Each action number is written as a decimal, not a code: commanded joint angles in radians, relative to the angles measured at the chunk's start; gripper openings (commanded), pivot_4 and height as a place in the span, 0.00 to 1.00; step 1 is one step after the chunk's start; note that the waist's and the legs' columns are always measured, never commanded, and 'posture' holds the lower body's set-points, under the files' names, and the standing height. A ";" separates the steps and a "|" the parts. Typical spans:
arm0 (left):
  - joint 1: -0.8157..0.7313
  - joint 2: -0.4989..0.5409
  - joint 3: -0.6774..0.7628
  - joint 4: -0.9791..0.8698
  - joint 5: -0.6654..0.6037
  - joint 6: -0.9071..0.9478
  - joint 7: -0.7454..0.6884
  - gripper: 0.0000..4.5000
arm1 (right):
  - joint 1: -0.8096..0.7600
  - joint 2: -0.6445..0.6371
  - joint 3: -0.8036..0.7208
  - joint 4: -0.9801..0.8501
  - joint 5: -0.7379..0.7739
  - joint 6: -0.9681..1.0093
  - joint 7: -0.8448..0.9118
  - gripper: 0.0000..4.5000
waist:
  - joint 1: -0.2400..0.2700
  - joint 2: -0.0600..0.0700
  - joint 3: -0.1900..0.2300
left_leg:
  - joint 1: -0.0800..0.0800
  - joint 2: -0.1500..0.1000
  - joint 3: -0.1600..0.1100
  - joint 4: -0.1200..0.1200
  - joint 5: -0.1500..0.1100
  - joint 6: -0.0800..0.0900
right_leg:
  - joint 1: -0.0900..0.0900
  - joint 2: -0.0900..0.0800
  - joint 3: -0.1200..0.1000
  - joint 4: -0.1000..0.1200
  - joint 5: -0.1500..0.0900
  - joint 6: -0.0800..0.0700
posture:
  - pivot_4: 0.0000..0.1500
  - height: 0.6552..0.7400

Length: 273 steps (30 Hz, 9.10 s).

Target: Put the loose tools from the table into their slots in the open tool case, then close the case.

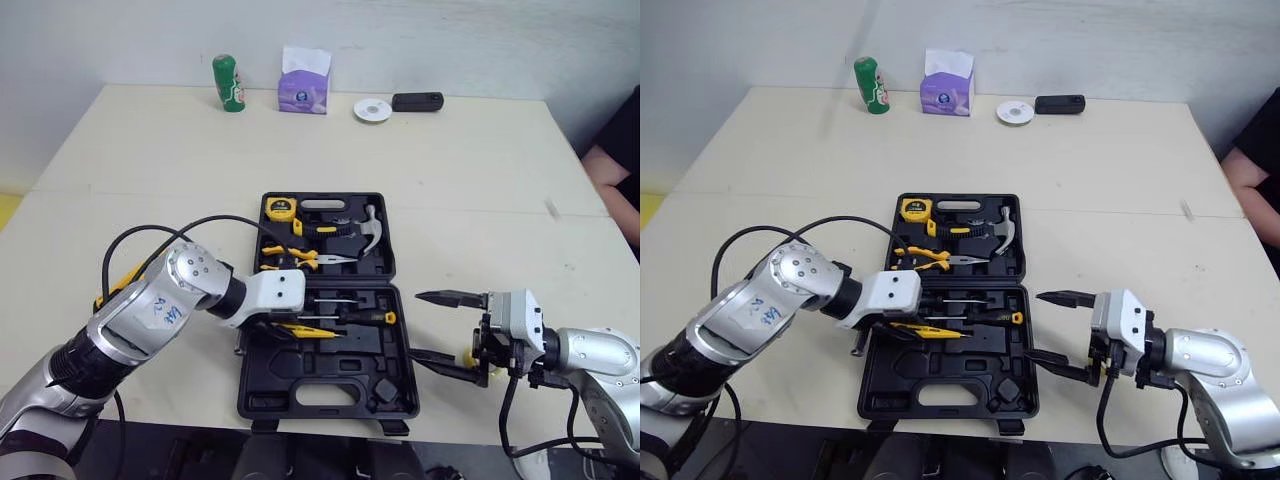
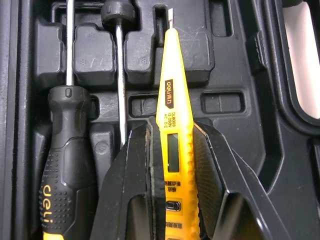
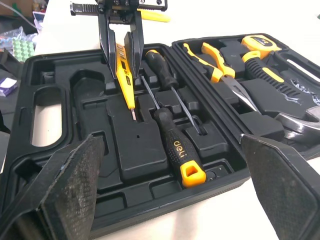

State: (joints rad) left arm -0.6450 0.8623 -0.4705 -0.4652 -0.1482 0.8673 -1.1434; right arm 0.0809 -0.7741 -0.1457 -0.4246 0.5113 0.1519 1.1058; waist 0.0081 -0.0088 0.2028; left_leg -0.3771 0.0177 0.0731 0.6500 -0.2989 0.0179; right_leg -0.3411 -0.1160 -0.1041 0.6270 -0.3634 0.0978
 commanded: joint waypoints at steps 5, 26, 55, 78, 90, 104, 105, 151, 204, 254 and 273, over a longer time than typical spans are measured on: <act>0.027 0.005 -0.025 -0.030 0.010 0.091 0.061 0.11 | 0.001 0.011 0.011 -0.031 0.003 -0.020 -0.005 1.00 | 0.006 0.000 0.000 | 0.000 0.000 0.000 0.001 0.000 0.000 | 0.001 0.000 0.000 0.000 0.000 0.000 | 1.00 1.00; -0.003 -0.003 -0.012 -0.103 -0.005 0.052 0.088 0.50 | -0.004 0.023 0.025 -0.021 -0.002 -0.036 -0.001 1.00 | 0.016 0.000 0.000 | 0.001 0.000 0.000 0.001 0.001 -0.001 | 0.001 0.000 0.001 0.000 0.000 0.000 | 1.00 1.00; 0.318 -0.175 0.448 0.240 -0.259 -0.719 -0.100 0.01 | -0.035 0.036 0.010 0.009 0.025 -0.034 0.015 1.00 | 0.014 0.000 0.000 | 0.001 0.000 -0.003 0.004 0.001 0.000 | 0.001 0.000 0.000 0.000 0.000 0.000 | 1.00 1.00; 0.411 -0.222 0.335 0.345 -0.123 -0.769 -0.001 0.01 | -0.067 0.035 0.010 0.006 0.004 -0.030 -0.010 1.00 | 0.013 0.000 0.000 | 0.001 0.000 -0.003 0.003 0.000 0.000 | 0.001 0.000 0.000 0.001 0.000 0.000 | 1.00 1.00; 0.392 -0.204 0.258 0.385 -0.032 -0.633 0.063 0.01 | -0.065 0.034 0.014 0.002 0.002 -0.021 -0.023 1.00 | 0.016 0.003 -0.003 | 0.003 -0.001 -0.003 0.003 0.001 0.000 | 0.003 -0.002 0.000 0.001 0.000 0.000 | 1.00 1.00; 0.402 -0.216 0.167 0.388 0.075 -0.627 0.165 0.01 | -0.056 0.024 0.003 -0.002 0.002 0.003 -0.032 1.00 | 0.016 0.017 -0.020 | 0.019 -0.002 -0.004 0.000 -0.007 0.008 | 0.019 -0.005 0.000 -0.005 0.001 0.001 | 1.00 1.00; 0.405 -0.227 0.187 0.387 0.059 -0.656 0.176 0.01 | -0.054 0.019 -0.002 0.004 0.002 0.002 -0.026 1.00 | 0.015 0.017 -0.020 | 0.019 -0.002 -0.004 -0.001 -0.007 0.008 | 0.019 -0.005 0.000 -0.005 0.001 0.001 | 1.00 1.00; 0.799 0.054 1.402 1.300 -0.286 -1.050 0.574 0.99 | 0.359 -0.030 -0.808 1.271 -0.099 -0.745 -0.310 1.00 | -0.016 0.005 -0.011 | 0.007 -0.002 0.001 -0.006 -0.013 0.003 | 0.000 -0.010 0.001 -0.005 0.000 0.000 | 1.00 1.00; 0.181 0.151 0.573 1.331 0.014 -0.736 -0.053 0.81 | -0.118 0.101 -0.004 -0.181 0.195 -0.010 -0.172 1.00 | -0.011 0.001 -0.004 | 0.002 -0.004 0.005 -0.002 -0.004 0.005 | -0.007 -0.011 -0.002 0.003 0.001 0.001 | 1.00 1.00; 0.254 -0.061 0.188 -0.144 -0.261 -0.131 0.148 0.28 | 0.183 0.054 -0.217 -0.110 0.115 -0.180 0.021 1.00 | -0.003 -0.003 -0.002 | 0.005 -0.004 0.007 -0.001 -0.004 0.006 | -0.001 -0.010 -0.003 -0.001 0.001 0.002 | 1.00 1.00; 0.249 -0.064 0.060 -0.112 -0.171 -0.113 0.171 0.28 | 0.250 0.046 -0.272 -0.154 0.117 -0.157 0.002 1.00 | 0.017 -0.003 -0.002 | 0.005 -0.004 0.006 -0.001 -0.004 0.005 | 0.000 -0.010 -0.003 -0.002 0.001 0.002 | 1.00 1.00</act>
State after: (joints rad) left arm -0.3954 0.7958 -0.4063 -0.5711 -0.3239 0.7586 -0.9640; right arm 0.3277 -0.7229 -0.3945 -0.5435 0.6171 -0.0002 1.1139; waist 0.0248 -0.0116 0.2008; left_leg -0.3721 0.0136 0.0796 0.6494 -0.3025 0.0229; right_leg -0.3412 -0.1256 -0.1068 0.6253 -0.3622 0.0999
